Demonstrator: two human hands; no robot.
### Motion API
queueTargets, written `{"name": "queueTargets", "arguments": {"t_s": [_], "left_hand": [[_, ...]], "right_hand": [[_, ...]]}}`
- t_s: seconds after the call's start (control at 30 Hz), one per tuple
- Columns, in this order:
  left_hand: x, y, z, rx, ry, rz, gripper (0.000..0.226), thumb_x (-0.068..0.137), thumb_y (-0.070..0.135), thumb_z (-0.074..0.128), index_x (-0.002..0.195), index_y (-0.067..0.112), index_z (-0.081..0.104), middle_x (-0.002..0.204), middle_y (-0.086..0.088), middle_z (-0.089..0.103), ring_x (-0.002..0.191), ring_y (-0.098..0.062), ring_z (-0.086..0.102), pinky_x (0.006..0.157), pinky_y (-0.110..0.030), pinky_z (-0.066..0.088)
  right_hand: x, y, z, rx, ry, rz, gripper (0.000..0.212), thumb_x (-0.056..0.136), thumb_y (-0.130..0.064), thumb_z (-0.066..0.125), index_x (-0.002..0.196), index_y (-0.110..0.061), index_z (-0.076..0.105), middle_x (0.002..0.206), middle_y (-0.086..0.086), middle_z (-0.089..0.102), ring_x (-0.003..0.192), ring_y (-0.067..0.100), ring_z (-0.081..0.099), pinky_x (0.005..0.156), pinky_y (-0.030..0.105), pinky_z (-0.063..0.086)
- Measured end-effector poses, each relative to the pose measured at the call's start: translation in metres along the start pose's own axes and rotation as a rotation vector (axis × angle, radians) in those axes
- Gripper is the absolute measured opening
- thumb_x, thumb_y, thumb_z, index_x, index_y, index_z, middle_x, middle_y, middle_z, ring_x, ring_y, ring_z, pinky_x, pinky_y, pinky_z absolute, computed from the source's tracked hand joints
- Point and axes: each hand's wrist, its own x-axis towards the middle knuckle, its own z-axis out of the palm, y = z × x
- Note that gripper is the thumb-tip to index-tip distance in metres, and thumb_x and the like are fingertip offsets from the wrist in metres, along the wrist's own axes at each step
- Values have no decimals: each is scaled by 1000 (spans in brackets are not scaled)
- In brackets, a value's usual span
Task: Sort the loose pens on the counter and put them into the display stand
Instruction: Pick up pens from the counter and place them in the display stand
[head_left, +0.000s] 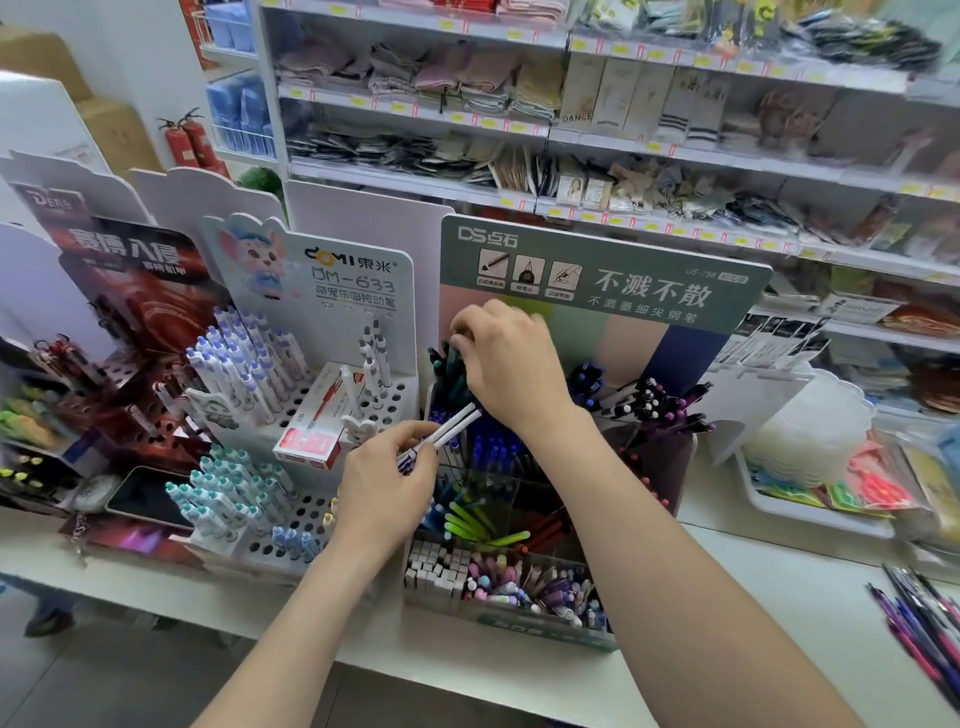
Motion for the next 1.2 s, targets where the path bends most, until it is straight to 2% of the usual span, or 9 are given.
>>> {"name": "queueTargets", "arguments": {"t_s": [0.17,0.4,0.53,0.63,0.73,0.83,0.93,1.07,1.2], "left_hand": [[-1,-3,-6,-9,14,31,21,102,25,66,118,36,73,104,25,71,99,12,63,77,-6,44],[-1,-2,-12,-75,-28,126,14,102,32,70,113,30,77,101,21,76,102,5,68,86,-18,54],[0,12,-13,-296,-169,65,8,97,15,71,98,21,77,88,5,77,85,-12,73,77,-34,60],[-3,21,-2,-331,-278,-28,2,91,14,60,89,12,60,68,-5,65,56,-20,57,53,-41,46],[-8,32,11,-457,-362,-123,25,97,31,47,96,7,52,68,-15,57,43,-25,44,43,-30,27],[-10,40,24,-454,-275,-106,41,106,43,39,100,9,61,77,-12,74,48,-28,55,43,-25,35],[-17,43,40,-289,-181,-30,23,110,28,52,94,19,67,79,-1,75,59,-19,66,52,-22,47],[-29,44,72,-94,-302,19,8,98,21,68,99,28,73,82,9,74,73,-5,70,68,-21,57],[-39,40,103,55,-414,44,38,100,25,66,139,23,66,110,14,72,86,4,69,82,-14,56]], "right_hand": [[-7,0,5,-117,-104,-63,26,101,-28,58,117,-30,78,104,5,64,102,31,56,84,43,43],[-50,-18,-12,219,-96,-86,54,79,-9,57,132,-15,66,111,4,67,104,29,57,86,46,48],[-105,-31,-7,217,-66,-77,62,86,-18,52,149,-15,55,125,1,69,127,25,56,113,44,38],[-138,-33,4,161,-100,12,60,94,-24,45,154,-20,45,113,-3,62,109,24,55,107,46,39],[-162,-20,8,159,-123,199,48,93,-26,40,140,-23,53,103,-4,53,93,25,49,84,45,42],[-171,7,8,304,-24,448,32,112,-35,29,114,-23,59,100,-3,53,91,24,48,82,48,43],[-175,39,-1,433,194,674,40,114,-43,32,109,-25,68,98,-2,53,95,21,44,88,38,37],[-174,61,-21,595,303,786,38,112,-49,38,93,-25,60,86,3,59,81,18,56,70,23,39],[-175,81,-23,585,308,806,39,109,-42,53,80,-17,62,75,0,64,72,11,59,62,17,37]]}}
